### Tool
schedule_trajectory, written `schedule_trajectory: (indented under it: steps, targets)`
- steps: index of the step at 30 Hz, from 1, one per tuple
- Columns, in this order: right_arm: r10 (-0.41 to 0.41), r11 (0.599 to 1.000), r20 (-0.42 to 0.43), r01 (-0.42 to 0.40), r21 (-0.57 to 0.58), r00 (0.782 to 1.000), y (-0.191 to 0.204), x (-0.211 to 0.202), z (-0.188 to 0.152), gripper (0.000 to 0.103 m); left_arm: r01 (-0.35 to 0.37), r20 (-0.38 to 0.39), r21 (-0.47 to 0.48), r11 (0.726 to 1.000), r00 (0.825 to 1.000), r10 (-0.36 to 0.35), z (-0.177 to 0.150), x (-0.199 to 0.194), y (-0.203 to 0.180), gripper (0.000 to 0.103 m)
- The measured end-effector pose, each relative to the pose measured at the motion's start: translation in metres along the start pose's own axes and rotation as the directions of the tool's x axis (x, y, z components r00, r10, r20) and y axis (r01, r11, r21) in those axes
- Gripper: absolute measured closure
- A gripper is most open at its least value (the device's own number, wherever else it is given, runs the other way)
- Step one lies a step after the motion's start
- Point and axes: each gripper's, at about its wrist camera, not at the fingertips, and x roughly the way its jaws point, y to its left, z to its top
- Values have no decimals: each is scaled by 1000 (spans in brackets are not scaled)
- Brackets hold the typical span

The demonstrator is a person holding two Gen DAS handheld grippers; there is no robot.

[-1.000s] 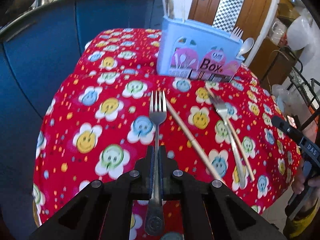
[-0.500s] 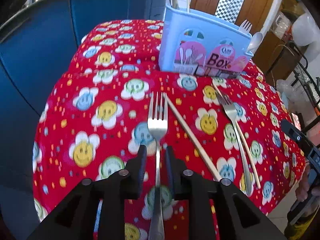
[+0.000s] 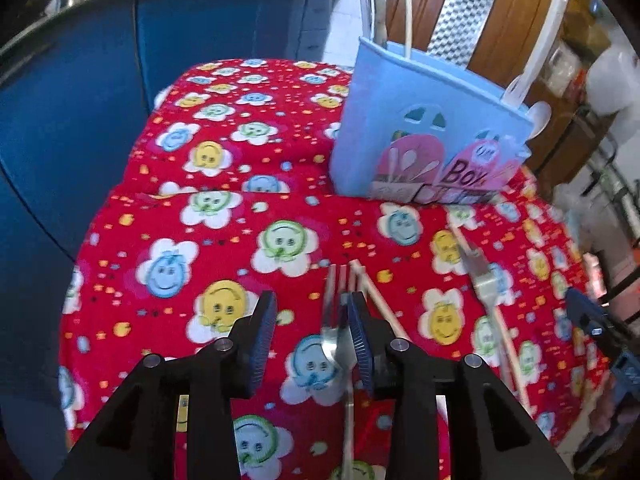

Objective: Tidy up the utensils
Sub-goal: 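Lower the left tool onto a metal fork on the cloth and grasp it, then lift the metal fork with the left tool while the right tool grasps a second metal fork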

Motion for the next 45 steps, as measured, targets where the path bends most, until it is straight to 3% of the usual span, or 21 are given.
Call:
schedule_trajectory:
  steps: [3, 10, 15, 19, 32, 33, 34, 36, 45]
  targets:
    - [-5, 1000, -3, 5, -2, 1000, 3, 2, 2, 60, 53, -4, 2, 999, 999, -53, 1, 4, 0, 65]
    - [-11, 1000, -12, 11, -4, 1000, 12, 9, 7, 60, 72, 8, 57, 996, 997, -72, 6, 6, -1, 66]
    - [-5, 1000, -29, 4, -11, 1000, 19, 17, 12, 60, 120, -7, 63, 991, 993, -120, 6, 7, 1, 82]
    - [18, 999, -65, -20, -32, 998, 28, 30, 19, 60, 138, -6, 49, 989, 990, -138, 3, 5, 1, 82]
    - [79, 994, -228, -93, -50, 970, 42, 88, 39, 61, 107, 131, 22, 994, 985, -109, -4, -25, 4, 82]
    - [74, 995, -227, -87, -50, 971, 43, 89, 41, 68, 106, 143, 25, 994, 984, -108, -4, -28, 3, 83]
    - [81, 995, -227, -93, -45, 971, 42, 90, 43, 82, 105, 153, 29, 994, 982, -108, -5, -31, 2, 83]
    - [120, 991, -225, -130, -26, 967, 42, 91, 46, 93, 103, 168, 38, 994, 980, -108, -6, -36, -1, 83]
    - [273, 962, -156, -269, 45, 949, 37, 65, 46, 98, 111, 244, 36, 993, 963, -116, -12, -60, -8, 83]
